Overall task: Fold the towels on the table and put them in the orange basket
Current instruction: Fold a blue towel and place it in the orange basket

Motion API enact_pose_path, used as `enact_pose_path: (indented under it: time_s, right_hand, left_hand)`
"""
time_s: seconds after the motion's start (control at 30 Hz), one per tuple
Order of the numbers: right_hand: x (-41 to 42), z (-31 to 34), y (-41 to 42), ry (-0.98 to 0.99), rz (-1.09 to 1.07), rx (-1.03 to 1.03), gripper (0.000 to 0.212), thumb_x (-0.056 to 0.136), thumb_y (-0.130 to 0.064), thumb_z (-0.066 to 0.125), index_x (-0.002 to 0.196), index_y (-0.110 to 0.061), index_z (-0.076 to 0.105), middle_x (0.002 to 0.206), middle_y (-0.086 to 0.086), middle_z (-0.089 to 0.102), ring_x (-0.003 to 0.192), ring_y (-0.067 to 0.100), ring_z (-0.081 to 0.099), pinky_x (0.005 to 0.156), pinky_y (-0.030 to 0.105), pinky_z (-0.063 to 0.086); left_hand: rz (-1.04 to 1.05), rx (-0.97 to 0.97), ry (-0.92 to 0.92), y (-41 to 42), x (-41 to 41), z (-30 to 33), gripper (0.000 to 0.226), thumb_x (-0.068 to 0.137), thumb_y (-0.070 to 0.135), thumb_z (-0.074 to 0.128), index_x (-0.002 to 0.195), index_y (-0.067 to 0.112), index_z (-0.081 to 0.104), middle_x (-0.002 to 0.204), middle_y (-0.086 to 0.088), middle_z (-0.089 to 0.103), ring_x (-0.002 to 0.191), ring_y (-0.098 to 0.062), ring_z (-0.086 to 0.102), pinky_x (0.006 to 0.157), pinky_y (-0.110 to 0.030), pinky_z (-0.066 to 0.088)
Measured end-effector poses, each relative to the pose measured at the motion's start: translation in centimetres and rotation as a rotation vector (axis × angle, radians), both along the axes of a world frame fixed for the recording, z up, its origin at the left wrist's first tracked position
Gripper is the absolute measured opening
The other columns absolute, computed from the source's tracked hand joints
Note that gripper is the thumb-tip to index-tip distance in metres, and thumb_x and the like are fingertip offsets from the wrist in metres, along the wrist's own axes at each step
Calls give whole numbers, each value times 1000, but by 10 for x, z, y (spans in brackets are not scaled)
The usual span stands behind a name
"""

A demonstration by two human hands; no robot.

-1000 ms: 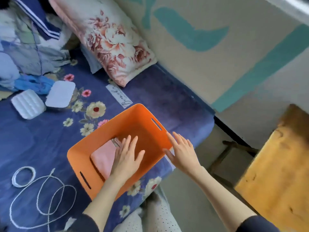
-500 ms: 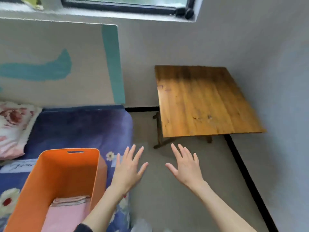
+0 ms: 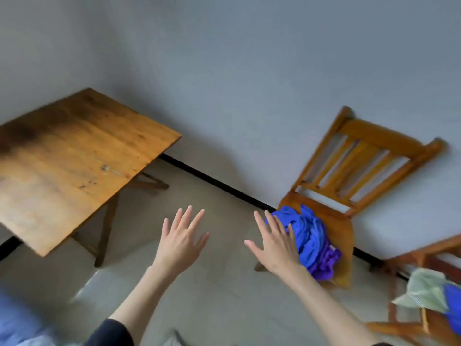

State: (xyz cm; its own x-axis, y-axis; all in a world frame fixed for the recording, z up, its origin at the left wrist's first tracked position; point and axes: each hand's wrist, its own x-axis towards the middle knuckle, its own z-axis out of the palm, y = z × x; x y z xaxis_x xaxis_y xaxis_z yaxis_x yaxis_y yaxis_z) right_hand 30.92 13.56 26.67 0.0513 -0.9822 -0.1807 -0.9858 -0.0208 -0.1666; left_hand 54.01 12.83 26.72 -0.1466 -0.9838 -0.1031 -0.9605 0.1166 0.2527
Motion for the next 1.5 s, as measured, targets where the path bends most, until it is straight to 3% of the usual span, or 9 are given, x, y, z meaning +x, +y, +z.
enact_pose_path:
  time_s: [0.27, 0.47, 0.73, 0.87, 1.13, 1.23, 1.33, 1.4, 1.5]
  right_hand:
    - [-160, 6, 15, 55, -271, -29, 75, 90, -64, 32, 150, -30, 2, 159, 1, 3, 146, 22, 5, 114, 51, 7]
    - [-232, -17, -9, 14, -347, 17, 72, 93, -56, 35, 150, -26, 5, 158, 4, 7, 145, 24, 9, 116, 45, 16]
    - [-298, -104, -65, -60, -472, 255, 62, 97, -45, 36, 149, -21, 14, 156, 4, 18, 142, 23, 19, 113, 43, 24]
    - [-315, -147, -72, -161, -554, 290, 51, 96, -36, 42, 142, -15, 33, 142, 7, 42, 128, 24, 41, 103, 38, 37]
    - [-330, -249, -82, -405, -733, 400, 36, 96, -30, 45, 127, -11, 48, 124, 7, 52, 115, 25, 51, 93, 37, 44]
    - [-328, -289, -86, -398, -748, 439, 31, 94, -36, 50, 111, -10, 52, 111, 6, 54, 104, 25, 54, 84, 38, 45]
    - [-325, -319, -93, -354, -741, 423, 38, 89, -44, 55, 106, -10, 53, 105, 5, 56, 98, 25, 56, 74, 38, 43]
    - [-323, -331, -98, -299, -743, 403, 39, 88, -45, 56, 101, -9, 53, 99, 7, 57, 92, 27, 57, 66, 37, 39]
    - [-322, -341, -102, -278, -783, 370, 26, 91, -32, 55, 98, -7, 53, 96, 10, 59, 89, 31, 59, 66, 39, 40]
  left_hand:
    - [-336, -60, 24, -68, -171, 11, 62, 94, 51, 37, 149, 33, 14, 158, 0, 10, 146, -21, 6, 116, -45, 6]
    - [-514, 27, 7, -113, -253, -22, 60, 94, 51, 36, 148, 36, 14, 158, 0, 6, 146, -21, 3, 117, -42, 6]
    - [-659, 316, -189, -158, -323, -126, 58, 97, 42, 35, 149, 33, 9, 158, 0, 3, 145, -21, 4, 115, -41, 12]
    - [-710, 446, -249, -167, -351, -163, 58, 98, 33, 37, 149, 30, 8, 158, 1, 2, 145, -21, 4, 116, -41, 14]
    - [-647, 455, -156, -172, -403, -247, 59, 96, 19, 39, 148, 26, 14, 158, 2, 4, 145, -19, 6, 116, -34, 14]
    - [-603, 483, -38, -162, -420, -279, 54, 93, 7, 42, 145, 19, 31, 155, -5, 19, 144, -22, 16, 114, -35, 18]
    - [-571, 496, 118, -157, -433, -300, 47, 84, -6, 52, 129, 9, 55, 141, -15, 44, 130, -31, 43, 101, -42, 39]
    - [-559, 477, 163, -158, -440, -311, 43, 80, -9, 55, 121, 4, 60, 132, -18, 53, 121, -34, 51, 93, -46, 46]
    - [-540, 459, 160, -166, -447, -320, 42, 82, -10, 52, 120, 4, 60, 131, -17, 53, 118, -33, 53, 94, -47, 46]
